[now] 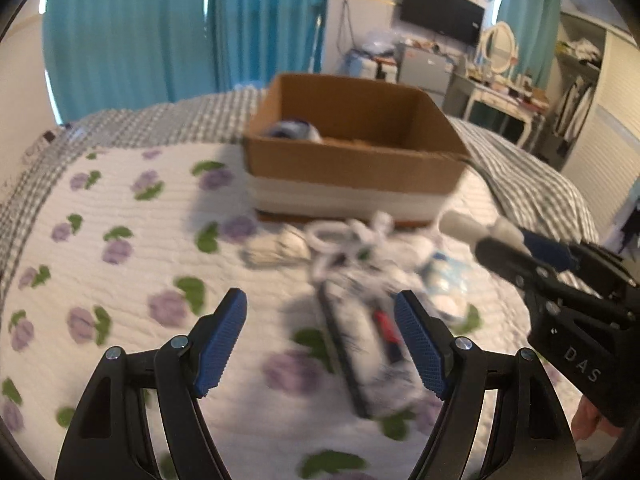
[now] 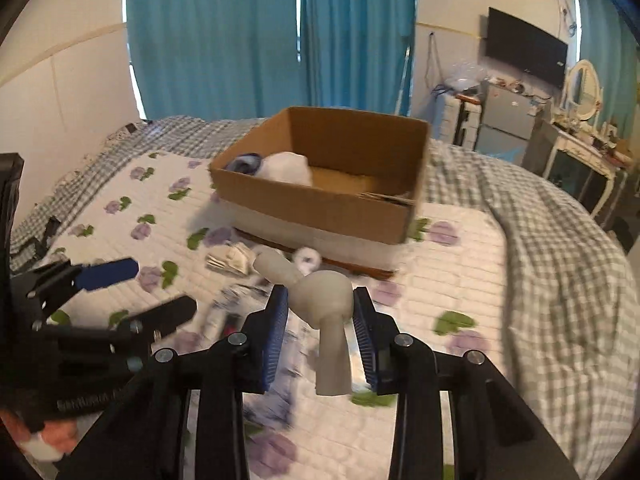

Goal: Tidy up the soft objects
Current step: 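Grasp the floral tissue pack with the left tool while the right grasps the white toy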

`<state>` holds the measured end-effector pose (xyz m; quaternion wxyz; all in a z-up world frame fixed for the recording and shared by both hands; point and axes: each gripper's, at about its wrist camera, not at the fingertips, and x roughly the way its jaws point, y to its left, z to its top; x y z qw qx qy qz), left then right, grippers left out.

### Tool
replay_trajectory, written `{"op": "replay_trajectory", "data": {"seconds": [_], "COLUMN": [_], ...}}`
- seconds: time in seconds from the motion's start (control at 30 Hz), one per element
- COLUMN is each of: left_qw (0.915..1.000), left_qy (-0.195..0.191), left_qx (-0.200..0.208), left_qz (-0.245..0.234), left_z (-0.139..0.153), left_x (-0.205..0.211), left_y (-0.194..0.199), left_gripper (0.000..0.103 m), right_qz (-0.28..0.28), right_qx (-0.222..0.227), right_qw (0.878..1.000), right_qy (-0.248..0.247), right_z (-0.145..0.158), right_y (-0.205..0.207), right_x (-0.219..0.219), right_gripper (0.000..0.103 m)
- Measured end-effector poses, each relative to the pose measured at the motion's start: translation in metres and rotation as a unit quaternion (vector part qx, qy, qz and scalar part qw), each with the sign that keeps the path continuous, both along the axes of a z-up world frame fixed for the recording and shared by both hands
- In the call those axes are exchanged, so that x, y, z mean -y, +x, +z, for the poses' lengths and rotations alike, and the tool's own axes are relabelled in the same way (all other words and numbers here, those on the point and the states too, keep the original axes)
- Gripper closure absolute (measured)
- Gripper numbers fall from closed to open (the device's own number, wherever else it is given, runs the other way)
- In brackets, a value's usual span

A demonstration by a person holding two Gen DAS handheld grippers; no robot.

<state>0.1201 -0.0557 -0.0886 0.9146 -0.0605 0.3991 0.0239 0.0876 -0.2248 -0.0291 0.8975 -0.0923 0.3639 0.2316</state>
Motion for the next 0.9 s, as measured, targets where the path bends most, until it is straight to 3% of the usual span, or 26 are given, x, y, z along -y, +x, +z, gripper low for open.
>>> {"op": "replay_trajectory", "data": {"seconds": [0.13, 0.27, 0.33, 0.53, 0.63, 0.7, 0.73, 0.83, 0.9], "left_qw": [0.9997, 0.9966, 0.9950, 0.9938, 0.9900, 0.9864, 0.9876, 0.9921, 0.9932], "left_qy": [0.005, -0.022, -0.018, -0.005, -0.045, -0.086, -0.084, -0.057, -0.055], "left_qx": [-0.025, -0.079, -0.098, -0.107, -0.127, -0.135, -0.129, -0.111, -0.102], "left_qz": [-0.003, -0.009, 0.002, 0.029, 0.041, 0.037, 0.032, 0.010, -0.008], "left_z": [-0.010, -0.031, -0.041, -0.053, -0.071, -0.081, -0.082, -0.077, -0.073], "left_x": [0.030, 0.050, 0.055, 0.056, 0.043, 0.036, 0.037, 0.046, 0.049], "left_y": [-0.001, 0.003, 0.006, 0.013, 0.023, 0.026, 0.026, 0.021, 0.016], "left_gripper": [0.026, 0.026, 0.026, 0.024, 0.016, 0.016, 0.016, 0.020, 0.034], "right_qz": [-0.023, -0.037, -0.042, -0.050, -0.051, -0.052, -0.052, -0.053, -0.054], "right_qx": [-0.001, -0.007, -0.012, -0.030, -0.033, -0.034, -0.035, -0.038, -0.038], "right_qw": [1.000, 0.999, 0.999, 0.998, 0.997, 0.997, 0.997, 0.997, 0.997], "right_qy": [-0.004, 0.002, 0.005, 0.032, 0.040, 0.042, 0.042, 0.042, 0.040], "right_z": [0.000, -0.007, -0.011, -0.022, -0.023, -0.023, -0.024, -0.025, -0.026], "right_y": [-0.005, -0.002, 0.001, 0.008, 0.009, 0.009, 0.009, 0.010, 0.010], "right_x": [0.022, 0.043, 0.048, 0.058, 0.061, 0.061, 0.061, 0.061, 0.060], "right_gripper": [0.070, 0.070, 0.070, 0.070, 0.070, 0.070, 0.070, 0.070, 0.070]}}
